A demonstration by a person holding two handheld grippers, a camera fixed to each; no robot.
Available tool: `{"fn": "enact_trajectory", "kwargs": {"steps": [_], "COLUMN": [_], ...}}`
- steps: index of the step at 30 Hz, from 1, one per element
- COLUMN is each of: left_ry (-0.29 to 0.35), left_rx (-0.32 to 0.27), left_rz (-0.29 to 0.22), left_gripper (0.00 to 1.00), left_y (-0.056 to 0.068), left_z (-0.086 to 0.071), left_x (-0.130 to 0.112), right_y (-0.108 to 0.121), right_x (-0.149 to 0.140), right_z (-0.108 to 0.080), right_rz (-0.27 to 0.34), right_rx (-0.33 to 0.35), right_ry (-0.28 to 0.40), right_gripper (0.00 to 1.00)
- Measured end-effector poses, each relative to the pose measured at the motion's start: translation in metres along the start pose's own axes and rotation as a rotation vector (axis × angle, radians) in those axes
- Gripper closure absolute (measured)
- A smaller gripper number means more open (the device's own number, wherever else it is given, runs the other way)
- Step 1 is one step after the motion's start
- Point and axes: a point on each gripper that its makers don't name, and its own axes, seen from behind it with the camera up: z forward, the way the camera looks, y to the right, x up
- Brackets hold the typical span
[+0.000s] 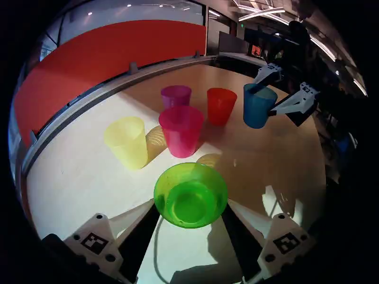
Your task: Pour water
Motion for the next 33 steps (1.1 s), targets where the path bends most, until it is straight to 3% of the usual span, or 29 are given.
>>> {"fn": "enact_trajectory", "kwargs": {"steps": [9,18,33], "left_ry": [-0.008,-0.069,-0.058], "left_rx": [0.006,0.031,0.085], "left_rz": [0.018,0.026,0.015], "left_gripper": [0.16,0.15,0.15], "left_y": [0.001,-0.002,-0.01], "left_z": [-0.001,-0.002,-0.033], "left_x": [-0.005,-0.022,-0.036], "right_y": [-0.002,-0.006,-0.008], "right_x": [-0.002,-0.006,-0.03], "right_z": [0.0,0.002,0.015], "right_rz": [-0.01,-0.014,-0.008], "right_rx": [-0.003,-0.002,-0.006], "right_ry": [-0.006,-0.011,-0.038], "right_gripper": [0.09,0.09,0.09]}}
